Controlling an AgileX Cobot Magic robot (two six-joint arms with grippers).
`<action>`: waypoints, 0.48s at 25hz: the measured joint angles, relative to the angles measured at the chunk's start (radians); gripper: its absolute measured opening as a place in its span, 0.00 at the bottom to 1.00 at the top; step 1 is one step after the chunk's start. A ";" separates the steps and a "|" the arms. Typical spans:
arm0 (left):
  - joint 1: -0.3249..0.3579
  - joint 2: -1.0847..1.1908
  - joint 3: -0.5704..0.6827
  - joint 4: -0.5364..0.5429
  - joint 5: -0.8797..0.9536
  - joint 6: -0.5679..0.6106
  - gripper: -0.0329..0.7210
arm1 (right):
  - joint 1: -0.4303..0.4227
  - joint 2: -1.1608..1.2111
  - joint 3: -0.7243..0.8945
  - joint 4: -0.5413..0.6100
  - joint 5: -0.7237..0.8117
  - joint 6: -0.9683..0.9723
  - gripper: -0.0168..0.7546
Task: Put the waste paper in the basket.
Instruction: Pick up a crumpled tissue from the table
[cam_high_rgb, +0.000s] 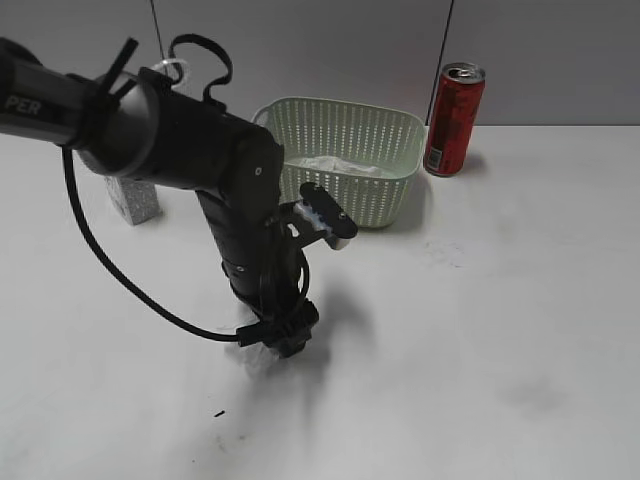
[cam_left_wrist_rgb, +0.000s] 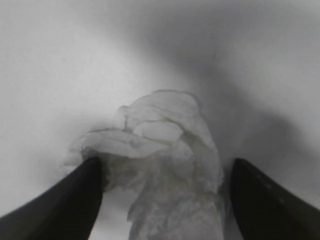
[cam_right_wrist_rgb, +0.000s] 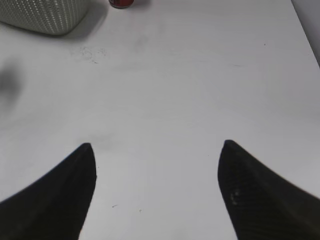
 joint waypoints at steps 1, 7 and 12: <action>0.000 0.000 0.000 0.000 0.000 0.000 0.81 | 0.000 0.000 0.000 0.000 0.000 0.000 0.76; 0.000 0.003 -0.005 0.004 0.000 0.000 0.47 | 0.000 0.000 0.000 0.000 0.000 0.000 0.76; 0.000 0.014 -0.065 0.008 0.055 0.000 0.12 | 0.000 0.000 0.000 0.000 0.000 0.000 0.76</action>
